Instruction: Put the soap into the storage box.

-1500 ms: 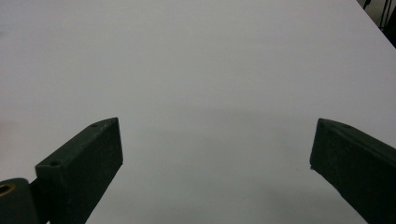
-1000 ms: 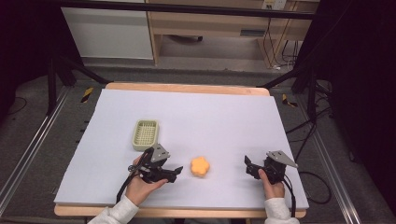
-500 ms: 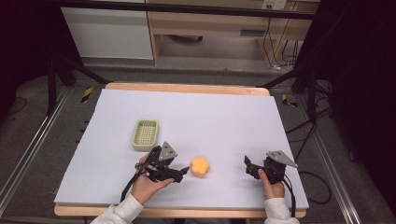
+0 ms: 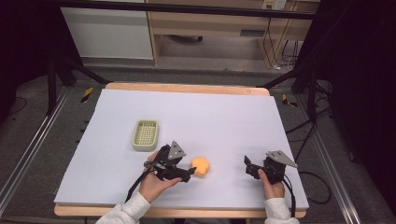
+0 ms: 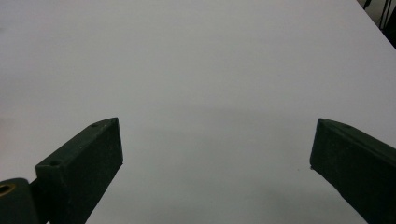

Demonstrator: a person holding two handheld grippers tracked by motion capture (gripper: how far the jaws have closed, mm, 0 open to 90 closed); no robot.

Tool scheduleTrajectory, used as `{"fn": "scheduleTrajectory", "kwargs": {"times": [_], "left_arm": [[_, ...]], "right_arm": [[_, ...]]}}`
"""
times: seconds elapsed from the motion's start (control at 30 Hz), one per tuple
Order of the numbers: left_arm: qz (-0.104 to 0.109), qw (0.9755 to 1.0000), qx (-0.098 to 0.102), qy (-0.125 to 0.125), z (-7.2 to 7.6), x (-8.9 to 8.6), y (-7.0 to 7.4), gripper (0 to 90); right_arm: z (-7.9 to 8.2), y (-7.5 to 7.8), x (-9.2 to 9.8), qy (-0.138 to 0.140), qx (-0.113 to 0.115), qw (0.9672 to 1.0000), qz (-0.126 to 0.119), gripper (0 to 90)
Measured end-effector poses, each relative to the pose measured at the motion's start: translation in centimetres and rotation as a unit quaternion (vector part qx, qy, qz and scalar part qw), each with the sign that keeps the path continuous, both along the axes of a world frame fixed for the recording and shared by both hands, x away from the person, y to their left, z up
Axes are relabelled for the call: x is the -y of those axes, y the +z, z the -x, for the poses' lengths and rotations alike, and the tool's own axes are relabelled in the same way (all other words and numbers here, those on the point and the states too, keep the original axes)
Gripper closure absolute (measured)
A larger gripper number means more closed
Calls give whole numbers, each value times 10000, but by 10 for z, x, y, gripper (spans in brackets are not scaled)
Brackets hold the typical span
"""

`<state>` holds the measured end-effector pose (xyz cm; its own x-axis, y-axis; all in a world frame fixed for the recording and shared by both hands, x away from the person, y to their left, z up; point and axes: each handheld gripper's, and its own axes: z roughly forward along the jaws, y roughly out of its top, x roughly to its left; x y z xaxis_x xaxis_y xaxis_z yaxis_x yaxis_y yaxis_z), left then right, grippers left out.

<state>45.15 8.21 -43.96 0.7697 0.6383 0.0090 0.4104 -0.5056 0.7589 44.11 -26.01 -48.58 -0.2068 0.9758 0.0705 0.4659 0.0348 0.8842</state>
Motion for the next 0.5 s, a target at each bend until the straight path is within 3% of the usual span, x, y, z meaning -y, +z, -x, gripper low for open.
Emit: {"fn": "scheduleTrajectory", "kwargs": {"times": [0.33,0.5], "left_arm": [[-19,10000,-57,-52,-3,14,-1,193],[81,9999,-80,-48,-5,21,1,190]], "right_arm": [[0,0,0,0,-1,10000,-2,30],[0,0,0,1,2,10000,3,30]]}}
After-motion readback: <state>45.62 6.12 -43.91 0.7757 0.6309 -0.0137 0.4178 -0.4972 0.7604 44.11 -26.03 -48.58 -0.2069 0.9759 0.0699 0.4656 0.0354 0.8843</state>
